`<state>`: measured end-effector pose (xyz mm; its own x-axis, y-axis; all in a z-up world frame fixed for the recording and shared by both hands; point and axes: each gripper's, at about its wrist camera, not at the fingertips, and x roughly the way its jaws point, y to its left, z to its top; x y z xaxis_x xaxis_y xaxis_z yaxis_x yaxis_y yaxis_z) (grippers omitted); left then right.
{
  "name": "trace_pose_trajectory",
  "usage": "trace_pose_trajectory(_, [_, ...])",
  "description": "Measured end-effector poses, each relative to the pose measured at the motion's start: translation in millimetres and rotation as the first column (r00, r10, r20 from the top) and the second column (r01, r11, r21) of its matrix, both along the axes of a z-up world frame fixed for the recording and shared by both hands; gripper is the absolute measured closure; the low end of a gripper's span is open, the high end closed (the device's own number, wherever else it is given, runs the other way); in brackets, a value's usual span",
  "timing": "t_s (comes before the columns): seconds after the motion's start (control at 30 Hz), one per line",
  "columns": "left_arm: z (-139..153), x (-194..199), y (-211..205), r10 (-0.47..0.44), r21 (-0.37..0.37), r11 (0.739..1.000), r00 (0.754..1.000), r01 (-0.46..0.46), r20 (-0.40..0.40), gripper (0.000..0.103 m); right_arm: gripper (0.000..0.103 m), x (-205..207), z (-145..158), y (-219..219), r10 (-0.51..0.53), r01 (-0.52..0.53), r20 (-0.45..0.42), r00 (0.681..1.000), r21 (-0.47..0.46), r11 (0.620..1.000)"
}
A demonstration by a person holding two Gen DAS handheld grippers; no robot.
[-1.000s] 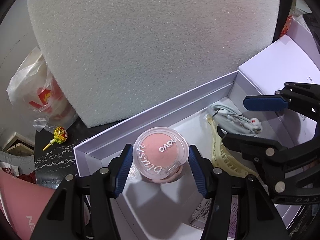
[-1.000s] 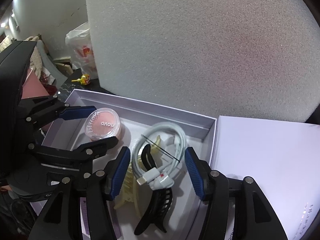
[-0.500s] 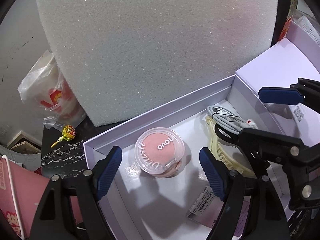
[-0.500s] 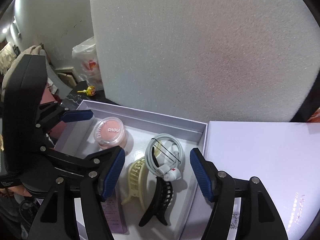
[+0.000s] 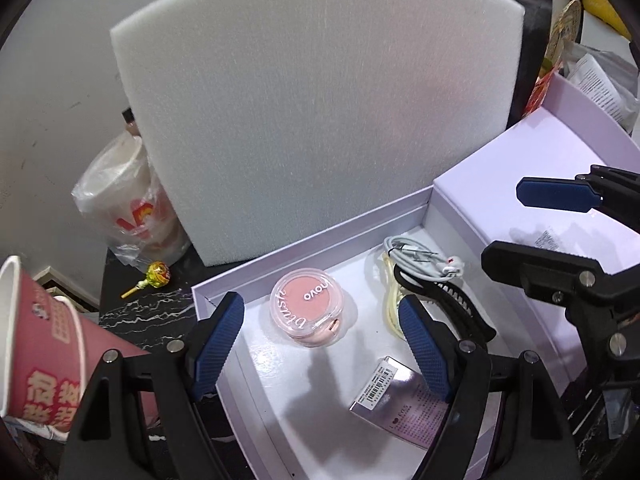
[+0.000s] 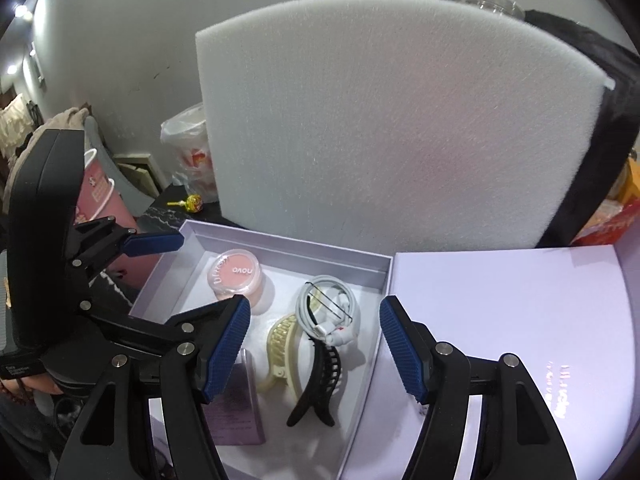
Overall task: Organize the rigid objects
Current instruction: 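Lower the compact and cable into the box and open both tools, then withdraw both tools from the box toward the items on the table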
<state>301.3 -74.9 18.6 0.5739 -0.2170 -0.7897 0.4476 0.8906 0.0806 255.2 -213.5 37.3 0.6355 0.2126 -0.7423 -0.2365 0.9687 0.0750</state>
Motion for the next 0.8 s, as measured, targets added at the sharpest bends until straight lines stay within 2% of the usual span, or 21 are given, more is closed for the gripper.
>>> trace_pose_trajectory(0.43, [36, -41, 6, 0.044, -0.01, 0.999, 0.996, -0.043, 0.082, 0.023, 0.034, -41, 36, 0, -0.019, 0.022, 0.087, 0.996, -0.03, 0.999])
trace_pose_trajectory(0.8, [65, -98, 13, 0.055, -0.017, 0.998, 0.988, -0.053, 0.146, 0.023, 0.029, -86, 56, -3, -0.014, 0.018, 0.137, 0.99, -0.022, 1.0])
